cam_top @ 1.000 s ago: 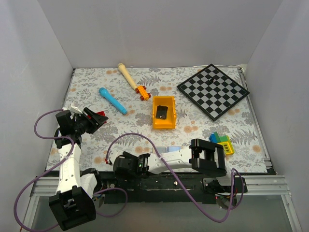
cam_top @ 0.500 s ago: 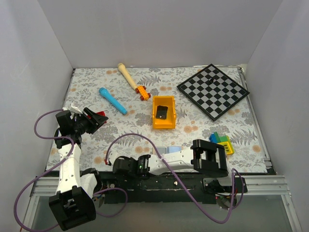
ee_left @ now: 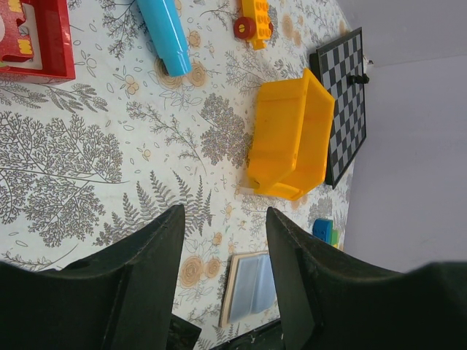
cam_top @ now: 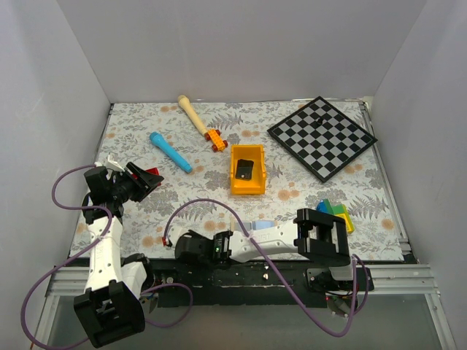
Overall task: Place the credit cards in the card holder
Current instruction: Pick up the credit card from the center of the board.
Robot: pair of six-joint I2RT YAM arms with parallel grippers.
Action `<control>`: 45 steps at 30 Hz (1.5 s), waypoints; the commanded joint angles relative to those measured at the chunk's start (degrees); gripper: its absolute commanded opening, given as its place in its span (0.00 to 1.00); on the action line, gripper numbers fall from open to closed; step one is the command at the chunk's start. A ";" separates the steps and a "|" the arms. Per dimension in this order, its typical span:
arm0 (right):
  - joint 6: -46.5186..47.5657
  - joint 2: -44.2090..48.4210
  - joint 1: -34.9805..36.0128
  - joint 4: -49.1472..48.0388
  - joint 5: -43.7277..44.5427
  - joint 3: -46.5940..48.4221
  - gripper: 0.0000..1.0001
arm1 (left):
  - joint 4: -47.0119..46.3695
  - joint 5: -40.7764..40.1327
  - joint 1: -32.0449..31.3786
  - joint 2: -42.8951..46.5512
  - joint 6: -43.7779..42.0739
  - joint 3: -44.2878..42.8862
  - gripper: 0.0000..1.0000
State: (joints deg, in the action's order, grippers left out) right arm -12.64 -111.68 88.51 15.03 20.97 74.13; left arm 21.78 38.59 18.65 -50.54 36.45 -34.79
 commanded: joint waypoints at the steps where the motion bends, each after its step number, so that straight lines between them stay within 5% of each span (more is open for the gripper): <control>1: 0.78 4.01 -0.18 -0.35 1.53 0.31 0.59 | -0.95 0.96 0.42 0.18 -0.23 -1.07 0.48; 10: 3.24 1.73 -0.09 3.43 3.29 2.95 0.71 | -1.21 0.96 0.33 0.01 -0.15 -0.90 0.48; 32: 5.17 -3.89 1.23 6.59 3.73 5.23 0.74 | -1.48 1.23 0.33 -0.61 0.03 -1.07 0.49; 40: 5.09 -5.57 1.58 8.00 5.13 5.24 0.68 | -1.57 1.14 0.33 -0.61 -0.15 -0.99 0.49; 45: 4.73 -6.27 1.58 8.79 5.57 5.50 0.56 | -1.57 1.14 0.42 -0.70 -0.06 -1.07 0.48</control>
State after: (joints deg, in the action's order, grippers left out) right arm -7.33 -115.77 89.71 21.93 26.44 78.24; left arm 20.93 39.03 18.65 -51.33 36.49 -34.76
